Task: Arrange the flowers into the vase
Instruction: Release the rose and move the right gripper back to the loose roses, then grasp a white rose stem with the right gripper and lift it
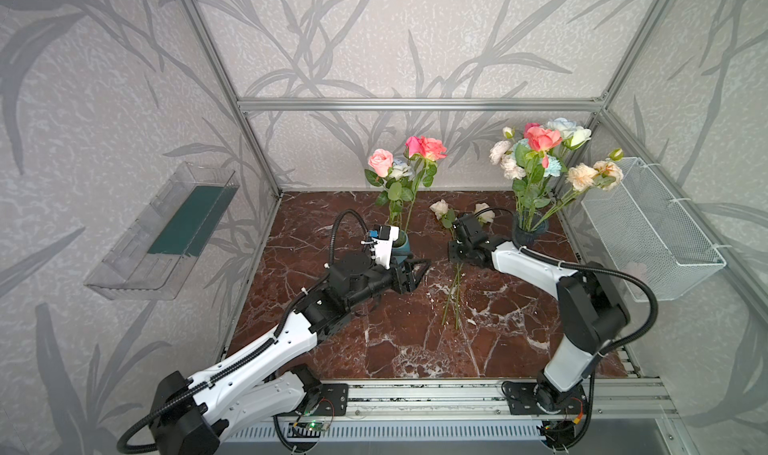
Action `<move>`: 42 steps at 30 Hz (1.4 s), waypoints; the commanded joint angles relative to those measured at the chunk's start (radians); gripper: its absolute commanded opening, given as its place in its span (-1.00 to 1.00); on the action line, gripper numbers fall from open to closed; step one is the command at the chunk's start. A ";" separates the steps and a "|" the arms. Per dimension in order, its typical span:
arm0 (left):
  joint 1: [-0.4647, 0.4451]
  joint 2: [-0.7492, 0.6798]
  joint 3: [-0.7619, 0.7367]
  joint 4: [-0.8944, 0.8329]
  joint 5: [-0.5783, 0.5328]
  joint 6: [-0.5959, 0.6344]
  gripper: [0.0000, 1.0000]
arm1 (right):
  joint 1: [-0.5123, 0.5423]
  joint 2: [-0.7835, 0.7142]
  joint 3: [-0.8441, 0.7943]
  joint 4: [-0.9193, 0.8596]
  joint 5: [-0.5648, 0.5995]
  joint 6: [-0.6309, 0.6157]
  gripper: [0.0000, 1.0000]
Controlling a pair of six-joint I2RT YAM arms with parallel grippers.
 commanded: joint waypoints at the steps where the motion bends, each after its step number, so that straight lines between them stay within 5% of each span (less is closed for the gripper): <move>1: -0.005 -0.012 0.023 0.030 0.028 0.020 0.49 | -0.023 0.122 0.133 -0.169 -0.038 0.006 -0.43; 9: -0.005 -0.019 0.021 0.024 0.013 0.027 0.51 | -0.041 0.272 0.267 -0.230 -0.034 -0.002 -0.45; 28: -0.004 -0.007 0.020 0.016 -0.006 0.035 0.52 | -0.053 0.165 0.187 -0.166 -0.018 -0.030 -0.53; 42: -0.003 -0.013 0.020 0.013 -0.011 0.040 0.52 | -0.097 0.288 0.259 -0.212 -0.061 -0.028 -0.61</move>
